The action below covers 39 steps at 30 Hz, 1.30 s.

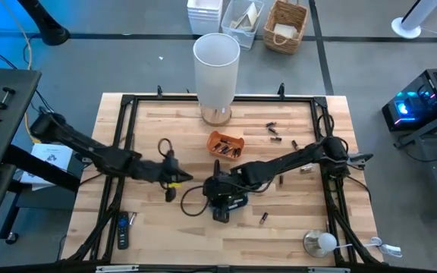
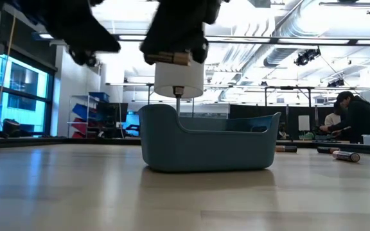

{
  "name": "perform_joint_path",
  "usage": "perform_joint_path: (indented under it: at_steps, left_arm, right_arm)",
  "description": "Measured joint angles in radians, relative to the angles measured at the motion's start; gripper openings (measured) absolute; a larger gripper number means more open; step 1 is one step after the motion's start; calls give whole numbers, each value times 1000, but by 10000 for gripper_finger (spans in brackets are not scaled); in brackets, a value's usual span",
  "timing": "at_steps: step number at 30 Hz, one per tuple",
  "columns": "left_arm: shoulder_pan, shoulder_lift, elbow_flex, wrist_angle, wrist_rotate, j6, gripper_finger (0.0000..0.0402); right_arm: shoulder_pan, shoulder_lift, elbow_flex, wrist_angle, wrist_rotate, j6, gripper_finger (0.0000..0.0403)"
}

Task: Sort batteries
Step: Put the black battery into the orange bin

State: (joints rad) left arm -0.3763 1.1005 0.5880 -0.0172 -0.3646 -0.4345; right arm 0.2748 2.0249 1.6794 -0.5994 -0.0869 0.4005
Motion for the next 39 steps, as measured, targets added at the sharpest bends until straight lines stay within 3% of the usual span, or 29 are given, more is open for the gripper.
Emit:
perform_joint_path:
  at_steps: [3, 7, 12, 15, 23, 28, 33, 36, 39]
  left_arm:
    - [0, -97, 0, -64, -37, 1, 0]
    - [-5, -211, 0, -114, -101, 3, 0]
    - [17, -276, 0, -117, -120, 94, 0]
    - [46, -277, 0, -100, -114, 144, 0]
    - [187, -285, -1, 59, 98, 205, 0]
    - [274, -277, 0, 233, 223, 217, 0]
    - [361, -253, 0, 272, 230, 228, 0]
    - [413, -214, 1, 287, 232, 196, 0]
    - [456, -143, 23, 327, 243, 166, 0]
  right_arm:
    - [0, -57, -94, 17, 4, 50, 35]
    - [-24, -178, -291, 232, 50, 175, 35]
    - [-142, -325, -531, 567, 322, 297, 35]
    - [-248, -334, -611, 672, 368, 334, 35]
    - [-362, -241, -598, 647, 449, 368, 34]
    - [-396, -221, -594, 622, 372, 392, 35]
    - [-398, -234, -593, 587, 348, 429, 122]
    - [-410, -238, -594, 529, 285, 353, 176]
    - [-429, -286, -594, 472, 244, 272, 199]
